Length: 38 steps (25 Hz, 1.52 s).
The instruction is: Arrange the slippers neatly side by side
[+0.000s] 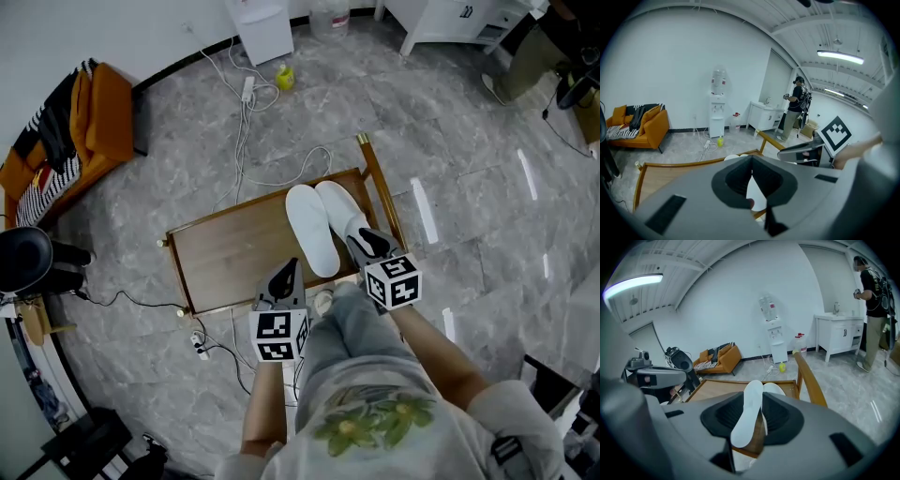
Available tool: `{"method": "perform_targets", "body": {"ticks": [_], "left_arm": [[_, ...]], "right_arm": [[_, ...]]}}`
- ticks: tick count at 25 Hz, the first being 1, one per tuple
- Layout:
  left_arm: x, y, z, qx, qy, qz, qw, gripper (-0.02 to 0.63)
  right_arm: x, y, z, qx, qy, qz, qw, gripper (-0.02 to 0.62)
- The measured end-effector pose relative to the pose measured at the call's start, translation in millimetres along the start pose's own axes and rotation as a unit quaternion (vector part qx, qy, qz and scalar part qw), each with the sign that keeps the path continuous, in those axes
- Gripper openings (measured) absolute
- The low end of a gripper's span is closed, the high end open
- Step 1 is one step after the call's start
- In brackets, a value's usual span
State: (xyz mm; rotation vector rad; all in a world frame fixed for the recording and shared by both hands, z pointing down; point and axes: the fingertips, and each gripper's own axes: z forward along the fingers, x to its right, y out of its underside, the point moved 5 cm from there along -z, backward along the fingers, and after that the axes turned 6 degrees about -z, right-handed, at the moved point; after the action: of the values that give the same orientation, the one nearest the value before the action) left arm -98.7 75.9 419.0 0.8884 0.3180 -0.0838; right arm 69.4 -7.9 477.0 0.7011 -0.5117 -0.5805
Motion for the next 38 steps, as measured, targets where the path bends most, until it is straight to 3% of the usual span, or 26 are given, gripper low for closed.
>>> {"method": "perform_targets", "body": {"ticks": [9,13,18,30,38], "left_arm": [[6.0,-5.6,9.8,0.003,-0.016,0.001,0.9999,0.017],[4.8,-6.9,16.1,0.007,-0.028,-0.008,0.9996,0.017],[-1.1,-3.4,25.6,0.01,-0.034,-0.022,0.9991,0.017],[-24.4,10.7,67.0,-0.027,0.011,-0.008,0.9996,0.017],[-28.9,33.1,79.0,-0.051,0.023,-0.005,0.9984,0.017]], "right_arm": [[15.1,3.1,12.9,-0.025,-0.002,0.009,1.0,0.124],[17.9,2.3,27.7,-0.036,0.01,-0.023,0.999,0.13],[25.8,6.7,53.5,-0.065,0.021,-0.053,0.996,0.189],[27.9,22.3,102.8,-0.1,0.048,-0.122,0.986,0.216],[38.4,42.2,114.6,-0.122,0.057,-0.124,0.983,0.218]]}}
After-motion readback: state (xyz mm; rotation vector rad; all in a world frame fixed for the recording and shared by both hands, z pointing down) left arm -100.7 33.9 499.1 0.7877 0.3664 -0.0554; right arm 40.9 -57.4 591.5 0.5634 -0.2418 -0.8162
